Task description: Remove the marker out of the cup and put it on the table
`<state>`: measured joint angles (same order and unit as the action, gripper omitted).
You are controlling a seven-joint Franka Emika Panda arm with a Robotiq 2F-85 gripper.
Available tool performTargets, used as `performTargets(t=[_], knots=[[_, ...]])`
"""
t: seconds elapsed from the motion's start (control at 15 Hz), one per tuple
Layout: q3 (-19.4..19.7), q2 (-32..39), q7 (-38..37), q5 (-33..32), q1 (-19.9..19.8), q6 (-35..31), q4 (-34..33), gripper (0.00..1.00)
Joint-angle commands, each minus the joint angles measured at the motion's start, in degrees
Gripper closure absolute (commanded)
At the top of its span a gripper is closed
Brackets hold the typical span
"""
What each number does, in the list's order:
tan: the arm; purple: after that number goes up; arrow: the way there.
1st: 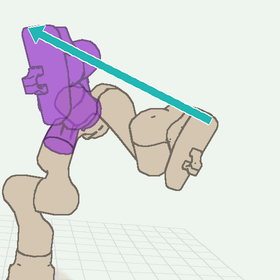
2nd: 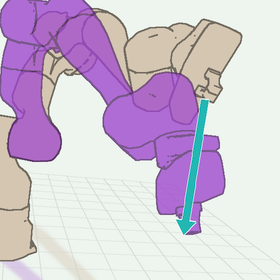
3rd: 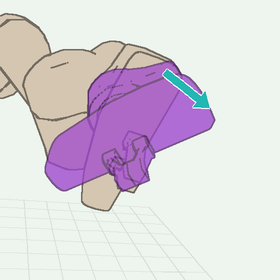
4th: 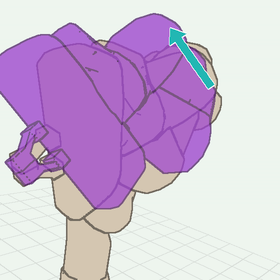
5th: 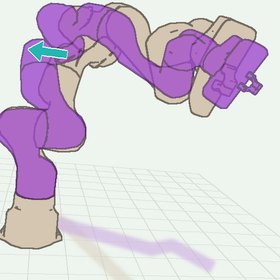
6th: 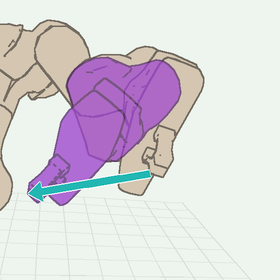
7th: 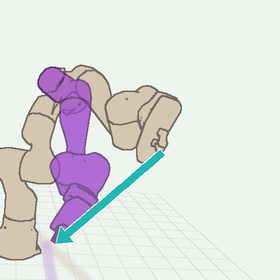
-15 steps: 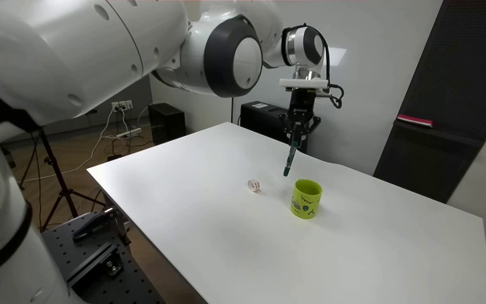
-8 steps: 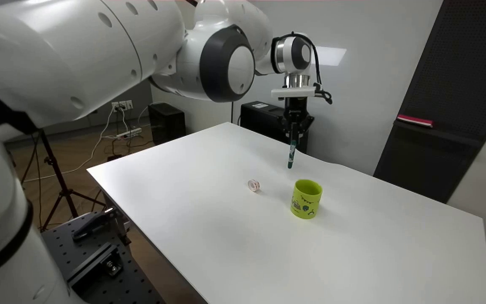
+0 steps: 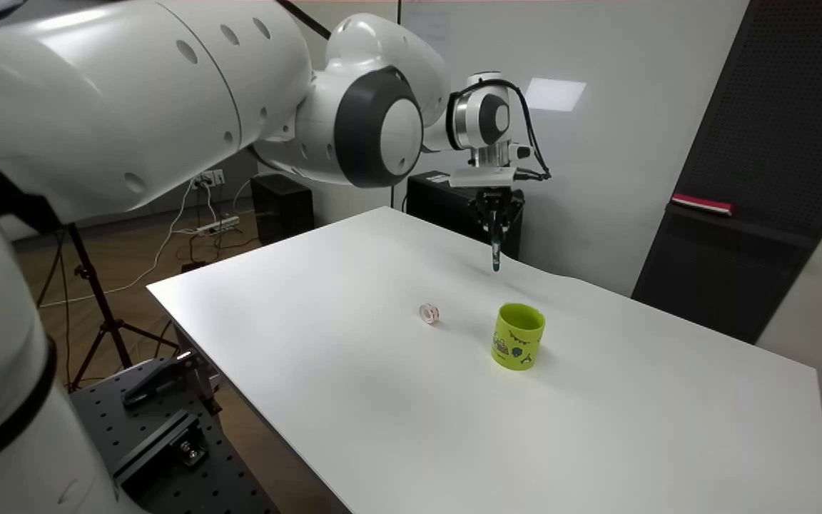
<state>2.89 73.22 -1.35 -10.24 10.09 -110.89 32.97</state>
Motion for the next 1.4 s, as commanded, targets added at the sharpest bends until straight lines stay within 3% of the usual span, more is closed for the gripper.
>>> performTargets(t=[0.0, 0.6, 0.93, 1.2, 1.27, 1.33], knots=[[0.44, -0.7, -5.28, 0.13, 0.78, -2.61, 2.78, 0.94], [-0.47, -2.87, -7.79, 1.22, 0.76, -0.73, 10.76, 0.94], [-2.82, -3.75, -5.16, 5.47, -0.95, 12.26, 13.07, 0.94], [-2.58, -3.66, -5.7, 7.07, -1.8, 18.22, 12.96, 0.94], [-2.48, -3.56, -5.71, 7.23, -1.99, 19.34, 12.8, 0.52], [-2.41, -3.47, -5.75, 7.31, -2.16, 20.13, 12.62, 0.53]])
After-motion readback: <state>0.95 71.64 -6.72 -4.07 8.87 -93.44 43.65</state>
